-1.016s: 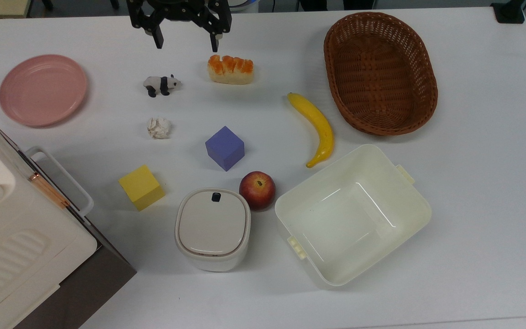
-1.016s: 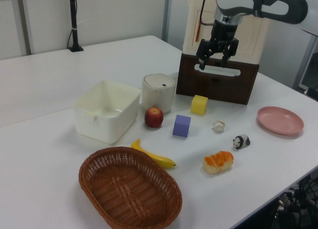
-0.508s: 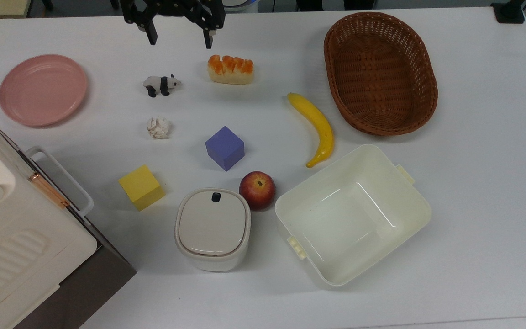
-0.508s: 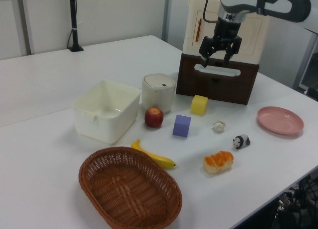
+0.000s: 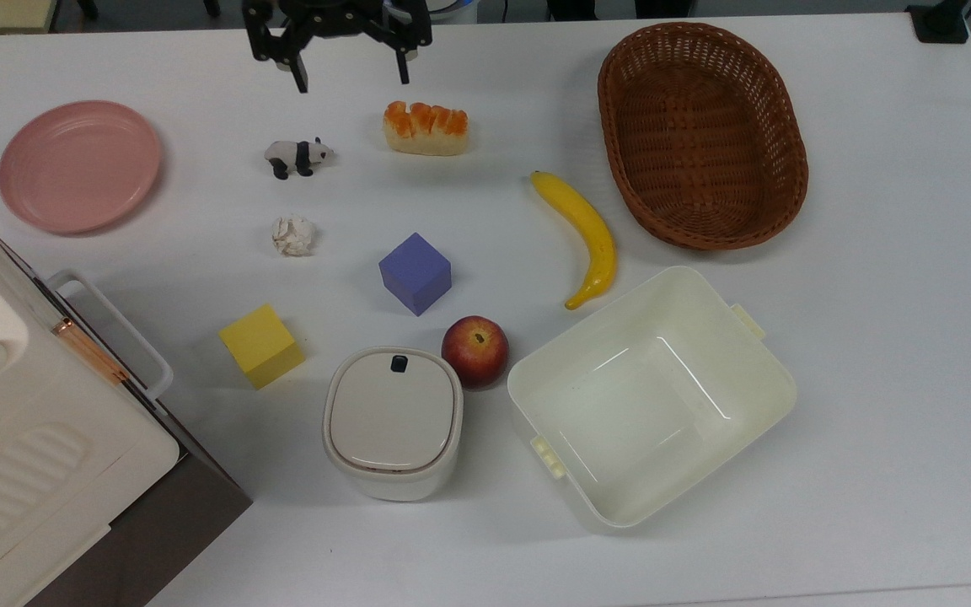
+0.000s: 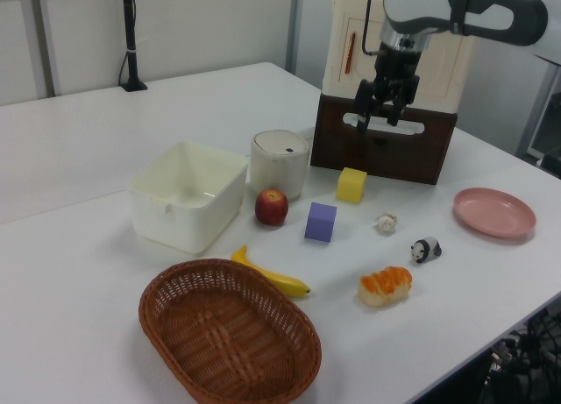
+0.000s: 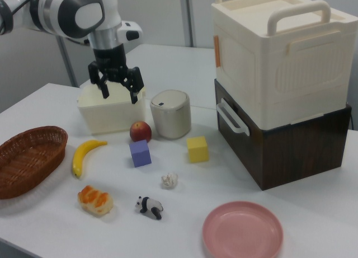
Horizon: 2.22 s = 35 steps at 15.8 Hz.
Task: Put the bread in the basket
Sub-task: 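Move the open gripper over the bread roll and lower it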
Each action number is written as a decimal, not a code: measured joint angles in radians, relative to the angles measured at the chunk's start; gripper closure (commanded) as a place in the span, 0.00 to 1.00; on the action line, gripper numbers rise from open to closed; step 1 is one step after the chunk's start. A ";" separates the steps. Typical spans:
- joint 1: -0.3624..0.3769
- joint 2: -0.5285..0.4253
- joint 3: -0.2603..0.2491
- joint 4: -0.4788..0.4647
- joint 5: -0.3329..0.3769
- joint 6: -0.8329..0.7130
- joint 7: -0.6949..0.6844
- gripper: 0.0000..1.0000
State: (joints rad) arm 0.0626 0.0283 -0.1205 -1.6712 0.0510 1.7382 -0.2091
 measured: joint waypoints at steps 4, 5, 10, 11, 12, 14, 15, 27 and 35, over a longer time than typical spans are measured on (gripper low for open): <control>0.004 -0.028 0.039 -0.105 -0.070 -0.013 -0.275 0.00; 0.006 -0.046 0.062 -0.160 -0.115 -0.020 -0.384 0.00; 0.007 -0.126 0.095 -0.383 -0.223 -0.022 -0.766 0.00; 0.007 -0.138 0.097 -0.421 -0.246 -0.022 -0.828 0.00; 0.008 -0.148 0.100 -0.452 -0.266 -0.019 -0.869 0.00; 0.008 -0.155 0.108 -0.509 -0.289 0.050 -0.908 0.00; 0.008 -0.156 0.110 -0.542 -0.303 0.109 -0.915 0.00; 0.007 -0.145 0.120 -0.657 -0.316 0.375 -0.898 0.00; 0.009 -0.145 0.211 -0.667 -0.274 0.297 -0.873 0.00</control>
State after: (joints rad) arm 0.0721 -0.1166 0.0907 -2.3382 -0.2230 2.0350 -1.0826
